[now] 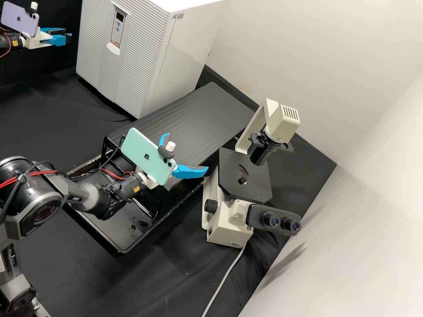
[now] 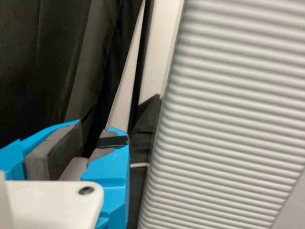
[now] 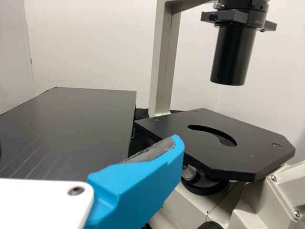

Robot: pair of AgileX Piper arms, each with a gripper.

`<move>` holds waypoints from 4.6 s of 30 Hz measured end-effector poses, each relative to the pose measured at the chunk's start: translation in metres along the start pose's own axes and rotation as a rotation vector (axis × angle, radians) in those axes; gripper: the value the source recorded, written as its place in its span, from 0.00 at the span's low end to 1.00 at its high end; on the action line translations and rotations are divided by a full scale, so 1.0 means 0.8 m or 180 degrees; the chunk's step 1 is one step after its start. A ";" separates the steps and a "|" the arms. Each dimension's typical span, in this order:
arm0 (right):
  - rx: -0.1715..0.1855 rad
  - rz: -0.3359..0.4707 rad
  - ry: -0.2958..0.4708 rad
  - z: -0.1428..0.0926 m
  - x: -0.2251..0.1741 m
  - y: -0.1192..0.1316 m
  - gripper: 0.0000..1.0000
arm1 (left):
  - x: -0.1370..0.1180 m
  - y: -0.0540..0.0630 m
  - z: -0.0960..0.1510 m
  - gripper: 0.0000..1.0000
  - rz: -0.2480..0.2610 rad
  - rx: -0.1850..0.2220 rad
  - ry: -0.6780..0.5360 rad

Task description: Open the incubator door

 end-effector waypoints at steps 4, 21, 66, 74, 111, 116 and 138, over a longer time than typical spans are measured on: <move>0.0000 0.0000 0.0000 0.000 0.000 0.000 1.00 | 0.004 -0.004 -0.003 0.00 -0.0034 -0.0019 0.0024; 0.0000 0.0000 0.0000 0.000 0.000 0.000 1.00 | 0.020 0.020 0.019 0.00 0.0046 0.0086 -0.0118; 0.0000 0.0000 0.0000 0.000 0.000 0.000 1.00 | -0.031 0.007 0.030 1.00 -0.0135 0.0067 -0.0218; 0.0000 0.0000 0.0000 0.000 0.000 0.000 1.00 | -0.071 0.012 0.040 1.00 -0.0072 0.0128 -0.0282; 0.0000 0.0000 0.0000 0.000 0.000 0.000 1.00 | -0.067 0.012 0.079 1.00 -0.0053 0.0199 -0.0943; 0.0000 0.0000 0.0000 0.000 0.000 0.000 1.00 | -0.053 0.013 0.077 1.00 -0.0050 0.0200 -0.0945; 0.0000 0.0000 0.0000 0.000 0.000 0.000 1.00 | -0.006 -0.002 0.065 1.00 -0.0179 0.0290 -0.0882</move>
